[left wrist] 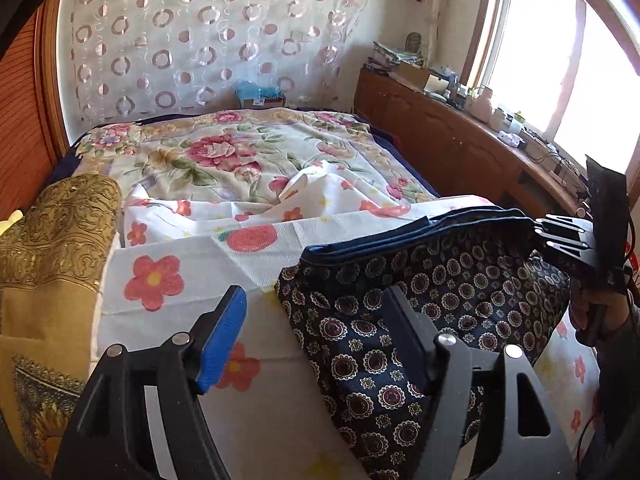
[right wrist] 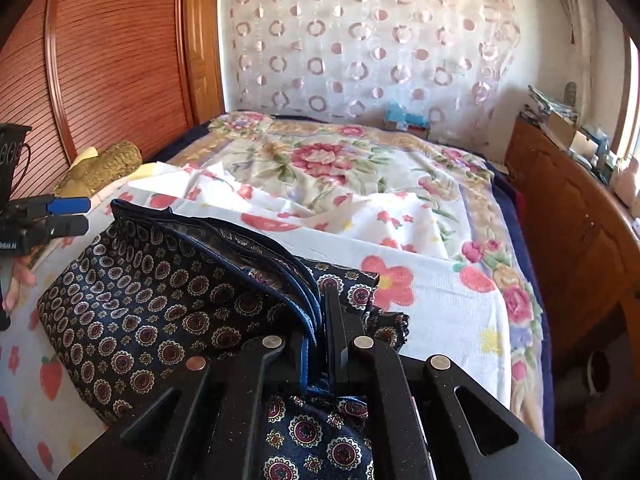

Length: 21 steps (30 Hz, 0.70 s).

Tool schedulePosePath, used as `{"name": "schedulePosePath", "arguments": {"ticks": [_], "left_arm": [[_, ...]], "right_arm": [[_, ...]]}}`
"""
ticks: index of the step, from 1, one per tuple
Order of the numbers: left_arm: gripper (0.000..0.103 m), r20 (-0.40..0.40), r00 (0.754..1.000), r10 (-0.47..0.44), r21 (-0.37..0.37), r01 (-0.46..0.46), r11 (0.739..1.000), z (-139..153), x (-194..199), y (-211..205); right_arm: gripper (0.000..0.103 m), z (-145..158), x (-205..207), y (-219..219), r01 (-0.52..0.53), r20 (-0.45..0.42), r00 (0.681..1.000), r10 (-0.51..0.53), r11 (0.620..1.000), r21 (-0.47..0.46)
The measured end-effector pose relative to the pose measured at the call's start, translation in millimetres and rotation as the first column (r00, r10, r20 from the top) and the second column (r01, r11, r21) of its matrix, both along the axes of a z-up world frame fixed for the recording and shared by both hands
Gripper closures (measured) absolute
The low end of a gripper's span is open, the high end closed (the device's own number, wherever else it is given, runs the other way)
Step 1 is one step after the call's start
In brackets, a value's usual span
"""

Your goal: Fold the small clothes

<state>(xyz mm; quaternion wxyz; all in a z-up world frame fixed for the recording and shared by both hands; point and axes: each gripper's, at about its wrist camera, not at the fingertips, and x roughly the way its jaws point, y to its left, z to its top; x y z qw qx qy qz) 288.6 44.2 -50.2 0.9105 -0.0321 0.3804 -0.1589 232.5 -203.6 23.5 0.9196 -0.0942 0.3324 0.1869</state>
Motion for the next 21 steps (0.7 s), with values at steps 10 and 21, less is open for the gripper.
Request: {"name": "schedulePosePath", "arguments": {"ticks": [10,21], "left_arm": [[0.032,-0.082,0.996,0.021,0.002,-0.021,1.0,-24.4,16.5,2.7],[0.032,-0.115,0.993,0.006,-0.004,-0.007,1.0,-34.2,23.1,0.3]], "right_arm": [[0.061,13.7,-19.4,-8.7,0.082,0.044,0.996,-0.082,0.997,-0.004],[0.049,-20.3,-29.5,-27.2,0.135,-0.118,0.985,-0.129,0.99,0.046]]}}
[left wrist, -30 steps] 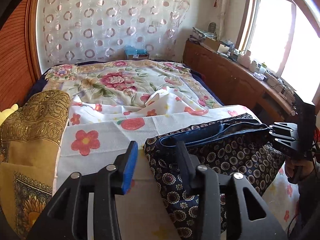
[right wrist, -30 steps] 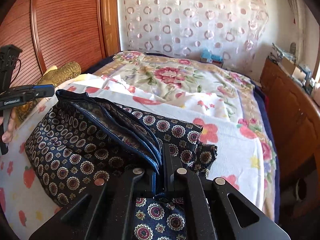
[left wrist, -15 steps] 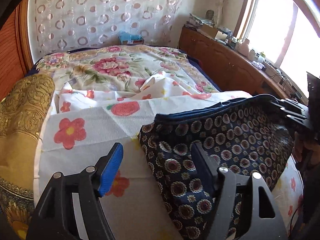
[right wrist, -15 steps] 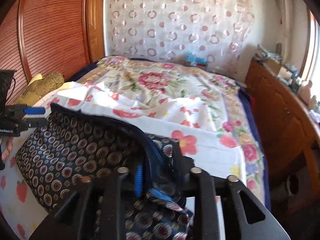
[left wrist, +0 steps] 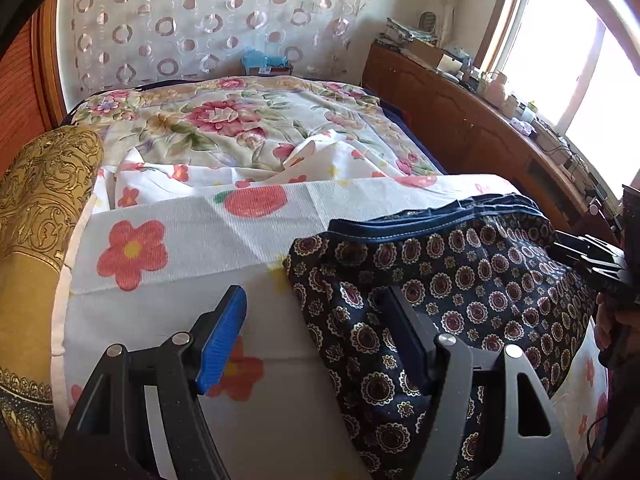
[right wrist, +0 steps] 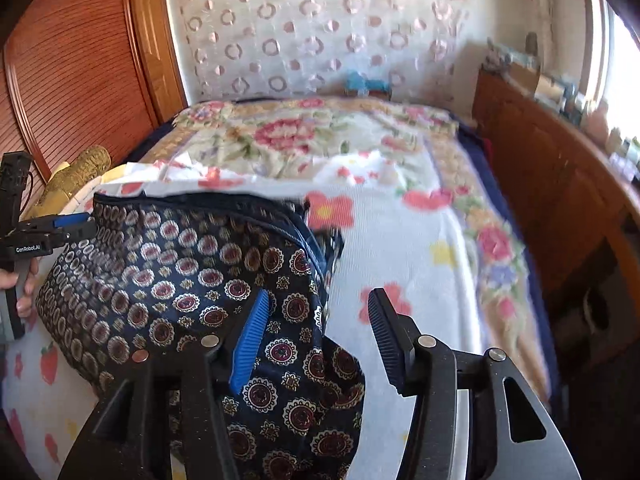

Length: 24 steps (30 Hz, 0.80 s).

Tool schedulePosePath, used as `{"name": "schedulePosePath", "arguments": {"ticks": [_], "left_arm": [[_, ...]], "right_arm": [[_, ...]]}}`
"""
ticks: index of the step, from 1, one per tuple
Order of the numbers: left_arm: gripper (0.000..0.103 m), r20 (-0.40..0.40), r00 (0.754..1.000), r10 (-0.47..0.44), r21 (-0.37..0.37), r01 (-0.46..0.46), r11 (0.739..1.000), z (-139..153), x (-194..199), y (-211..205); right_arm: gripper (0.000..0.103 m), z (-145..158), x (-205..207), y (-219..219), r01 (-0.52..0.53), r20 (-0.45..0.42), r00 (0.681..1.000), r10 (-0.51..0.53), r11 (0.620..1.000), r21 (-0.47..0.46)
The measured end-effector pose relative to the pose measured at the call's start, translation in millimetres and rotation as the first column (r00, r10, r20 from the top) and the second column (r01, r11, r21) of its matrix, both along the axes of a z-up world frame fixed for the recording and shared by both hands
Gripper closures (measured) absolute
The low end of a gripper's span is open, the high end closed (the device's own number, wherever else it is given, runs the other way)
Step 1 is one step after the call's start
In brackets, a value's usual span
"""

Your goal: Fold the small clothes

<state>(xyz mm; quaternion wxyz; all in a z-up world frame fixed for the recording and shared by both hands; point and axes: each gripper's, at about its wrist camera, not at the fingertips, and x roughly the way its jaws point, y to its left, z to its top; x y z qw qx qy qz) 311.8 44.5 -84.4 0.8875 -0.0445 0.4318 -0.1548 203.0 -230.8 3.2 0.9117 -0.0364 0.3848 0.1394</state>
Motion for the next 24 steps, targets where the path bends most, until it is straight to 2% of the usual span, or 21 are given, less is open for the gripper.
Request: {"name": "schedulePosePath", "arguments": {"ticks": [6,12,17,20,22,24], "left_arm": [[0.032,-0.01,1.0,-0.014,-0.006,0.014,1.0,-2.2,-0.7,-0.4],[0.032,-0.013,0.999,-0.04,-0.032,0.04,0.999,-2.1,2.3,-1.0],[0.048,-0.025,0.997,-0.068,-0.041,0.067,0.997,-0.8,10.3,-5.6],[0.065,-0.025,0.996,-0.087,-0.041,0.086,0.995,-1.2,11.2,-9.6],[0.085,-0.026,0.995,-0.097,-0.04,0.096,0.995,-0.8,11.4,-11.5],[0.095,-0.015,0.995,-0.1,-0.043,0.1,0.994,2.7,8.2,-13.0]], "right_arm": [[0.049,-10.9,19.7,-6.3,0.002,-0.06,0.998,0.002,0.998,0.07],[0.05,-7.5,35.1,-8.8,-0.045,-0.049,0.998,0.05,0.994,0.097],[0.07,-12.5,37.4,-2.5,-0.092,-0.048,0.994,0.096,0.993,0.069],[0.082,-13.4,38.1,-1.9,-0.118,-0.061,0.99,0.123,0.99,0.08],[0.089,-13.1,37.6,-2.5,-0.13,-0.06,0.989,0.135,0.988,0.077],[0.092,-10.6,34.1,-1.2,-0.136,-0.041,0.99,0.138,0.989,0.062]]}}
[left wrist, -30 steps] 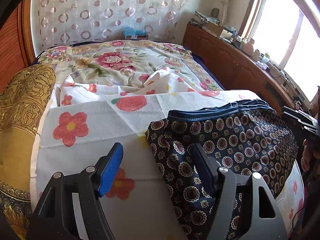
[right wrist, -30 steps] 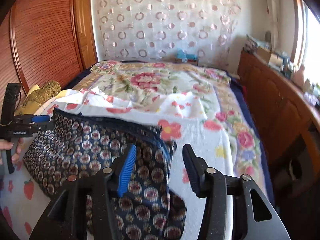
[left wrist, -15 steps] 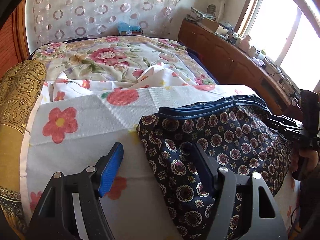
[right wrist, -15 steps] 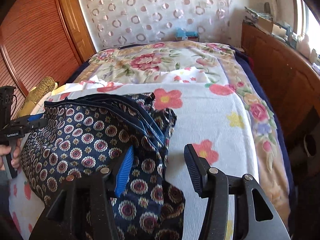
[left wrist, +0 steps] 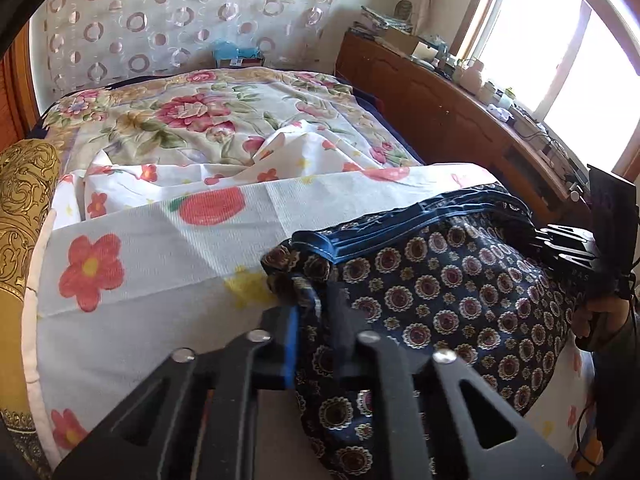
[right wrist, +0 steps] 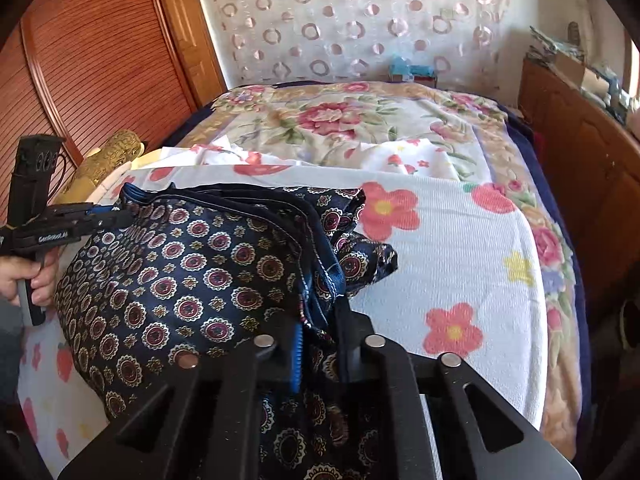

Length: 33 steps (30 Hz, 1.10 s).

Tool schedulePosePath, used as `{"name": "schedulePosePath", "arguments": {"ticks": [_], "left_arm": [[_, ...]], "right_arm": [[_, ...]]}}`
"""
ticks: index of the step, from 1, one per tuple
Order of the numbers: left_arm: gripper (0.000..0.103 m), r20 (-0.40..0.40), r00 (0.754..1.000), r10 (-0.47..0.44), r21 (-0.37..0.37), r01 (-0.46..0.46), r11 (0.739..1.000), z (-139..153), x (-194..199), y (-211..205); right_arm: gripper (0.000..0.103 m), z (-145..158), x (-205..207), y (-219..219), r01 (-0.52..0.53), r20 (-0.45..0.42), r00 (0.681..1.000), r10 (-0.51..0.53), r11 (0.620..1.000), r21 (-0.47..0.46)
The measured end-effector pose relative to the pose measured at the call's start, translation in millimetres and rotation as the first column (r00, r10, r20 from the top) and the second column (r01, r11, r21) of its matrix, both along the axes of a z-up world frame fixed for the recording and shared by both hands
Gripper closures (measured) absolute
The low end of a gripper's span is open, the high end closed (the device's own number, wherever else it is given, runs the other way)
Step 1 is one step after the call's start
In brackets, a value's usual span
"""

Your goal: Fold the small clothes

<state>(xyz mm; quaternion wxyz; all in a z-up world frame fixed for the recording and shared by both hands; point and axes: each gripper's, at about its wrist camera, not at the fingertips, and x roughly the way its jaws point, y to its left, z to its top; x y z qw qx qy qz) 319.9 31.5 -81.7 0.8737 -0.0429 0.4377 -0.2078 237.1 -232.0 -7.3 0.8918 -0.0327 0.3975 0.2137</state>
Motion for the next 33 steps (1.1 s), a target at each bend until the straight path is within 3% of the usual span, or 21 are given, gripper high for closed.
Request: {"name": "schedulePosePath", "arguments": {"ticks": [3,12,17,22,28,33], "left_arm": [[0.097,0.062,0.998,0.012,-0.011,-0.011,1.0,14.9,-14.1,2.3],[0.098,0.225,0.971,0.075,-0.136,-0.045,0.99,77.2,-70.8,37.8],[0.098,0.3,0.944,0.136,-0.135,-0.099,0.986,101.8,-95.2,65.3],[0.098,0.352,0.908,0.228,-0.143,-0.189,0.972,119.1,-117.3,108.7],[0.098,0.403,0.837,0.37,-0.151,-0.337,0.929,125.3,-145.6,167.7],[0.098,0.365,0.792,0.49,-0.171,-0.46,0.871,100.7,-159.8,218.6]], "right_arm": [[0.094,5.6,-8.5,0.2,0.006,0.049,0.999,-0.006,1.0,-0.008],[0.095,32.4,-28.6,12.0,-0.009,0.177,0.984,0.009,1.0,-0.003],[0.097,44.9,-31.2,37.1,-0.079,0.233,0.969,0.075,0.997,0.012],[0.097,64.5,-30.2,77.4,-0.176,0.315,0.935,0.162,0.984,0.015],[0.097,85.4,-10.7,142.5,-0.301,0.383,0.88,0.281,0.954,-0.008],[0.097,94.4,25.2,215.3,-0.402,0.41,0.817,0.404,0.911,-0.097]]}}
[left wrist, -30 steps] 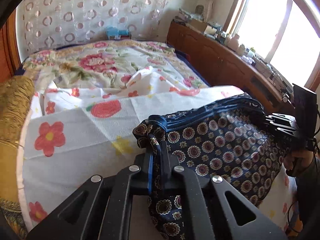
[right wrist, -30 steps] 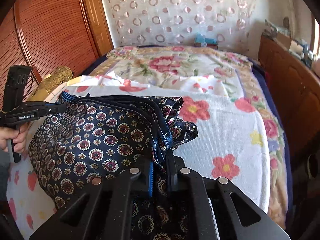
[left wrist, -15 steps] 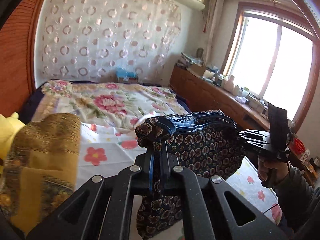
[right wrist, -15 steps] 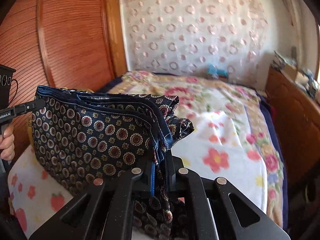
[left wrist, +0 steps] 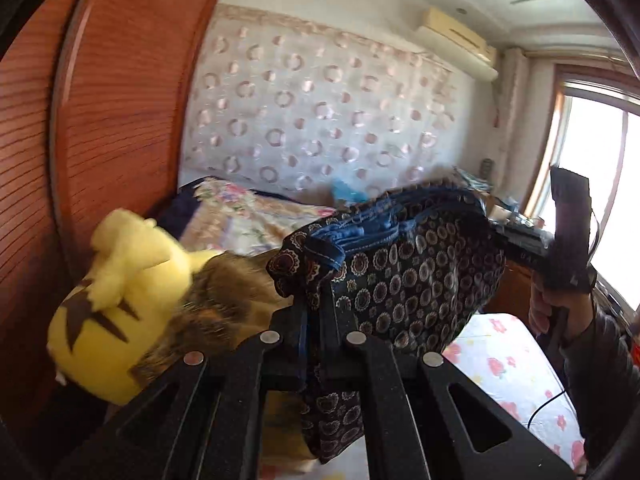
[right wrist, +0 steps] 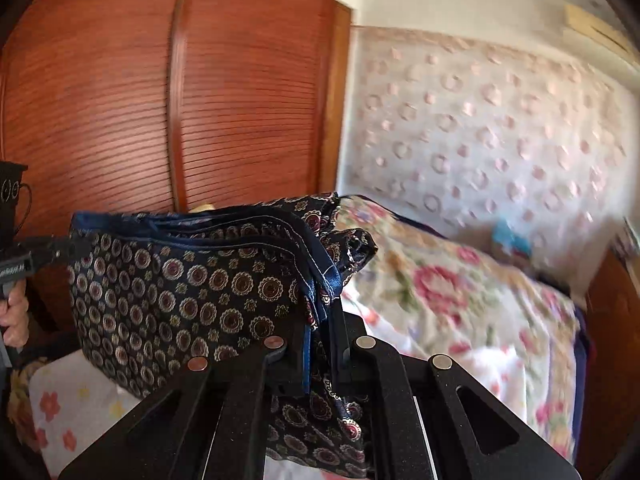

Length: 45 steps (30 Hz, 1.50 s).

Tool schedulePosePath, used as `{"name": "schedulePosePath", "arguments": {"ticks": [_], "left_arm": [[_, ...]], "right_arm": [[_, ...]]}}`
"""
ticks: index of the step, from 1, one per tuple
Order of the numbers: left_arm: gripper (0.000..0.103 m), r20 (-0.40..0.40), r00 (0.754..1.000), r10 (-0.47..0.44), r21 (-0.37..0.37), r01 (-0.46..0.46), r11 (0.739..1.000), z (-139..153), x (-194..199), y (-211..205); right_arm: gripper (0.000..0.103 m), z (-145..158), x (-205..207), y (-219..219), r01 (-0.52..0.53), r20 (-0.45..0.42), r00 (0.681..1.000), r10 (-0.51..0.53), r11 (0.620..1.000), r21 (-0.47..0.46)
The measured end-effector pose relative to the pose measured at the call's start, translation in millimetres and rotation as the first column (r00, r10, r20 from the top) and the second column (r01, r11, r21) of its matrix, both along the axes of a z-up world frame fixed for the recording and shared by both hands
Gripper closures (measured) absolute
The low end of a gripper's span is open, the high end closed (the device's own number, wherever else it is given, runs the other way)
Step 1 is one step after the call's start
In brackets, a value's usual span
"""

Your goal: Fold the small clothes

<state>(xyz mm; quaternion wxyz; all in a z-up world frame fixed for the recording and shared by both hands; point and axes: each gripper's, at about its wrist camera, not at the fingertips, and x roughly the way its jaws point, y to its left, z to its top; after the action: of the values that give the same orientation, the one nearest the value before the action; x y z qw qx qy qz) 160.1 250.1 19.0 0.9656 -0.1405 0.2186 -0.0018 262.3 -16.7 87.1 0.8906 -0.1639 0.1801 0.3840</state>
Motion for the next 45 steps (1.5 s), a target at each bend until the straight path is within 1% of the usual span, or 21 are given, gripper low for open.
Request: {"name": "schedulePosePath", "arguments": {"ticks": [3,6,8,12,15,18,20,22,23,25,27,28,29,32,34,35,36,38,40,42,45], "left_arm": [[0.098,-0.026,0.997,0.066,-0.011,-0.066,0.998,-22.0,-2.7,21.9],[0.098,-0.06,0.993,0.102,-0.039,-0.104,0.994,-42.7,-5.7,39.2],[0.098,-0.083,0.99,0.116,-0.044,-0.12,0.992,-55.1,-6.2,45.1],[0.098,-0.114,0.985,0.131,-0.064,-0.139,0.988,-80.5,-19.1,53.6],[0.098,-0.13,0.981,0.142,-0.071,-0.152,0.986,-92.7,-25.9,57.6],[0.098,-0.139,0.979,0.151,-0.078,-0.162,0.984,-96.9,-34.7,60.2],[0.098,-0.143,0.977,0.156,-0.07,-0.167,0.983,-96.2,-35.6,59.1],[0.098,-0.143,0.977,0.16,-0.06,-0.17,0.984,-95.2,-36.7,57.3],[0.098,-0.143,0.976,0.163,-0.058,-0.172,0.983,-93.5,-36.1,57.0],[0.098,-0.146,0.975,0.169,-0.049,-0.177,0.983,-91.2,-35.9,54.7],[0.098,-0.149,0.974,0.17,-0.037,-0.177,0.983,-89.9,-35.8,53.1],[0.098,-0.15,0.973,0.173,-0.036,-0.18,0.983,-89.5,-36.2,53.4],[0.096,-0.15,0.973,0.177,-0.033,-0.184,0.982,-88.7,-36.8,53.5],[0.087,-0.16,0.967,0.196,0.003,-0.199,0.98,-85.0,-38.0,52.4],[0.075,-0.153,0.969,0.194,0.024,-0.193,0.981,-81.3,-40.3,51.1],[0.071,-0.148,0.971,0.187,0.031,-0.184,0.982,-78.6,-41.9,50.1],[0.063,-0.143,0.973,0.18,0.037,-0.176,0.984,-75.8,-43.2,48.8],[0.054,-0.137,0.979,0.153,0.04,-0.149,0.988,-68.4,-46.2,44.9],[0.022,-0.123,0.982,0.146,0.042,-0.142,0.989,-60.4,-51.8,39.5],[0.02,-0.097,0.985,0.144,0.062,-0.139,0.988,-51.3,-59.3,32.2],[0.02,-0.091,0.987,0.134,0.1,-0.125,0.987,-40.2,-66.4,19.1]], "right_arm": [[0.097,-6.8,27.9,52.0,-0.047,-0.001,0.999,0.047,0.996,-0.072],[0.097,-19.2,47.1,95.7,-0.088,-0.001,0.996,0.088,0.987,-0.138],[0.097,-25.0,60.1,119.7,-0.111,-0.016,0.994,0.11,0.981,-0.159],[0.097,-36.9,80.7,148.7,-0.133,-0.074,0.989,0.124,0.983,-0.13],[0.097,-39.1,84.0,171.0,-0.166,-0.071,0.985,0.157,0.977,-0.137],[0.097,-38.6,87.4,186.1,-0.187,-0.049,0.982,0.181,0.972,-0.143],[0.09,-37.0,83.7,185.6,-0.177,-0.053,0.984,0.171,0.973,-0.147],[0.075,-38.8,79.8,191.9,-0.146,-0.061,0.989,0.138,0.976,-0.16],[0.072,-40.0,81.7,195.0,-0.123,-0.066,0.991,0.114,0.979,-0.161],[0.067,-39.9,85.9,186.3,-0.097,-0.069,0.994,0.087,0.984,-0.147],[0.066,-46.4,90.9,178.3,-0.069,-0.071,0.996,0.06,0.987,-0.143],[0.066,-52.2,93.1,172.4,-0.064,-0.085,0.995,0.052,0.988,-0.14],[0.066,-59.3,93.7,178.4,-0.063,-0.098,0.994,0.05,0.988,-0.141],[0.066,-76.9,86.8,170.3,-0.068,-0.134,0.99,0.049,0.987,-0.147],[0.066,-85.1,84.7,166.4,-0.066,-0.166,0.985,0.042,0.988,-0.14],[0.066,-89.4,83.7,162.0,-0.067,-0.184,0.982,0.042,0.989,-0.132],[0.066,-90.6,82.0,152.9,-0.068,-0.202,0.979,0.043,0.99,-0.123],[0.066,-97.0,80.8,144.8,-0.061,-0.221,0.975,0.037,0.993,-0.105],[0.066,-98.8,76.0,140.3,-0.058,-0.233,0.972,0.035,0.994,-0.094],[0.066,-97.4,68.9,138.4,-0.044,-0.236,0.971,0.023,0.996,-0.083],[0.066,-91.3,53.7,129.1,-0.038,-0.244,0.969,0.025,0.998,-0.048]]}}
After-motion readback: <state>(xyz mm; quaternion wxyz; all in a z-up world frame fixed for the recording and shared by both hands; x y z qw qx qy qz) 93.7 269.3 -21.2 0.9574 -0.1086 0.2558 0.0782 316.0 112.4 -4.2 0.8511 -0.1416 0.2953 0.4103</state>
